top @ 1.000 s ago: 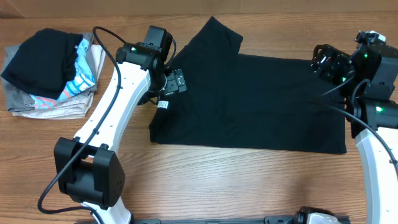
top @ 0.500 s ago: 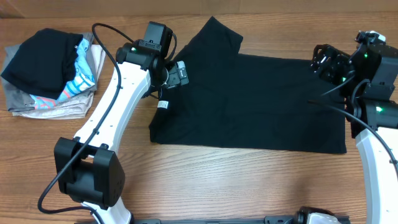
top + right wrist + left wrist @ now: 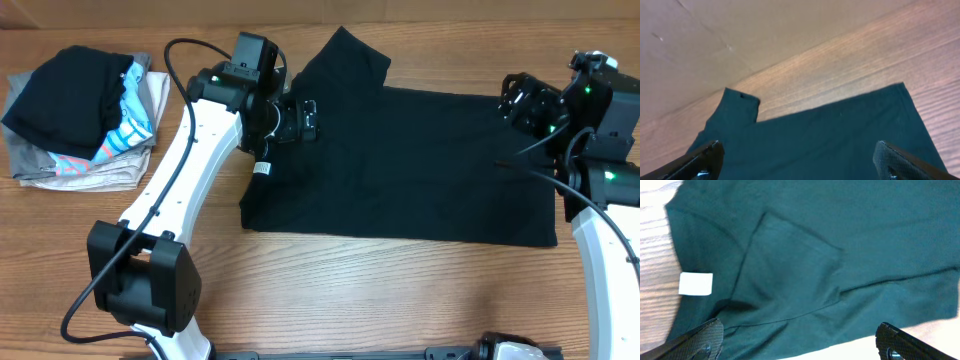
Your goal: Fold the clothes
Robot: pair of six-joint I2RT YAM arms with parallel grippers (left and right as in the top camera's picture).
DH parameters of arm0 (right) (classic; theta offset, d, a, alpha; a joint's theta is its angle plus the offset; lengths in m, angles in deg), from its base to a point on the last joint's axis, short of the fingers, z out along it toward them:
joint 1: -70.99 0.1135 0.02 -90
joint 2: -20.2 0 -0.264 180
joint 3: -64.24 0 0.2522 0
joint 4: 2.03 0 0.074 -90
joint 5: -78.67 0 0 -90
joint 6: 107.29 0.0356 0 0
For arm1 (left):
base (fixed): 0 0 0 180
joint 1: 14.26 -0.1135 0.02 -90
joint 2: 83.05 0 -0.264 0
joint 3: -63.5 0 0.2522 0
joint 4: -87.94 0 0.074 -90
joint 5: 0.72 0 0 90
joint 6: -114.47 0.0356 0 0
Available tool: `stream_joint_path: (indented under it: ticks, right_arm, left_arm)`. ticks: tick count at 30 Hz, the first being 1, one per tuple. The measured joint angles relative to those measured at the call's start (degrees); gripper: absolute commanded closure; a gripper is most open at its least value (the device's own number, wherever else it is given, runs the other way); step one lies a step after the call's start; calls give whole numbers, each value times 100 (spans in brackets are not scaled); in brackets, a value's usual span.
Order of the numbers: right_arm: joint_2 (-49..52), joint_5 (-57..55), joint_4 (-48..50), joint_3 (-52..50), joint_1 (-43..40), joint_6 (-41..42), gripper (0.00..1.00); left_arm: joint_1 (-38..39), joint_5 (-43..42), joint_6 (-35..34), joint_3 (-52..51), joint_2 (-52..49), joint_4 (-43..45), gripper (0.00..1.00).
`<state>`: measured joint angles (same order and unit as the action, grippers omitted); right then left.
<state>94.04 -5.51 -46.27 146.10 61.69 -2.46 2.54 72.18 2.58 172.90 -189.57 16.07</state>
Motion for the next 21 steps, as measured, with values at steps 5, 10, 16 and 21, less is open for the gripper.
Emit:
stream_joint_path:
  ticks: [5, 10, 16, 21]
  right_arm:
    - [7, 20, -568, -7, -15, -39, 0]
    - [7, -55, -756, -7, -205, -284, 16]
    - [7, -120, -1038, -7, -686, -345, 20]
    - [15, -166, -1707, 133, -1058, -391, 23]
  left_arm:
    - [-2, -205, 157, 492, 0, -199, 0]
    - [-2, -138, 264, 769, 0, -625, 0]
    - [-2, 44, 286, 802, 2, -789, 0]
    - [0, 212, 293, 802, 50, -1019, 0]
